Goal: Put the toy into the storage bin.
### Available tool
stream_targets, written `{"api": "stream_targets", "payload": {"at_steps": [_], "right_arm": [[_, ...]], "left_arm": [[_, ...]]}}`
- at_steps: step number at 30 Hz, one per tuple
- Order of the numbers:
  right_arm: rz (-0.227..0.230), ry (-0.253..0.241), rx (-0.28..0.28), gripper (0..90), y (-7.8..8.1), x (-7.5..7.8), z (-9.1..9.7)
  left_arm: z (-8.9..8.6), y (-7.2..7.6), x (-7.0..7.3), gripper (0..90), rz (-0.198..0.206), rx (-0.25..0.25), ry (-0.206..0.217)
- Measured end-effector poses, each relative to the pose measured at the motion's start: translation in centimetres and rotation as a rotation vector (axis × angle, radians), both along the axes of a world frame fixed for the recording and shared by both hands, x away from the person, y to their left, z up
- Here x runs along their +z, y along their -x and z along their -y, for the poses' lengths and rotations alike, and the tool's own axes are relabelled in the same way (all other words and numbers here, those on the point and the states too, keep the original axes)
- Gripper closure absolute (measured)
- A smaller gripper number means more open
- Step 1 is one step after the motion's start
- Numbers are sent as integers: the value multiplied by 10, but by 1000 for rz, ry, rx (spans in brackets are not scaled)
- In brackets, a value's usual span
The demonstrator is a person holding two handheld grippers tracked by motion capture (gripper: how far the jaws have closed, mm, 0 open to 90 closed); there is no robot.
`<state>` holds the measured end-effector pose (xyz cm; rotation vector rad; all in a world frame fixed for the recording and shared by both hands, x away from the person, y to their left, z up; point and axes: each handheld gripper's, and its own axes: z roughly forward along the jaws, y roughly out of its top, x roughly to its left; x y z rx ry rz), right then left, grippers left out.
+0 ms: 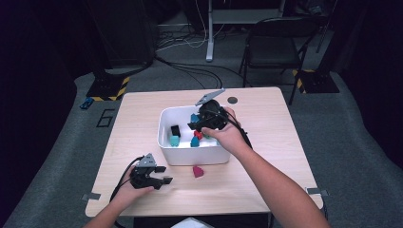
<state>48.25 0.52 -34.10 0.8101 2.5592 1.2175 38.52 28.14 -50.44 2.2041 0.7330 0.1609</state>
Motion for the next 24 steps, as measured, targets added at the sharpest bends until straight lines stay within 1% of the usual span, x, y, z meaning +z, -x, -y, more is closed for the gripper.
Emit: {"api": "stream_targets", "payload": {"at_steps": [3,5,6,7,9,10,11,12,14,15,17,21,22,23,24], "right_arm": [[-3,5,2,555,-7,-4,-7],[9,7,12,555,-12,-7,-13],[9,9,11,555,-14,-7,-17],[9,10,16,555,-16,-8,-19],[7,11,23,555,-22,-10,-24],[3,11,23,555,-24,-12,-27],[9,24,35,554,-27,-14,-31],[0,27,31,554,-27,-16,-34],[0,35,44,554,-30,-20,-39],[0,36,46,554,-31,-23,-42],[-15,49,50,554,-33,-28,-47],[-27,69,50,554,-39,-37,-54],[-41,70,39,553,-40,-39,-56],[-28,71,47,553,-43,-41,-57],[-35,76,42,552,-44,-43,-58]], "left_arm": [[0,0,0,403,0,-1,0],[0,0,0,403,-4,0,5],[0,0,0,403,1,0,4],[0,0,0,403,-7,2,6],[-1,0,1,403,3,-6,-8],[-1,0,0,403,9,2,1],[-1,0,1,403,-1,-2,-2],[-1,0,0,403,6,4,5],[-1,0,0,403,6,2,4],[-1,0,0,403,4,8,11],[-1,0,0,403,4,6,10],[-2,0,0,403,13,5,7],[-2,0,0,403,10,6,8],[-2,0,0,403,9,5,7],[-2,0,0,403,10,5,9]]}}
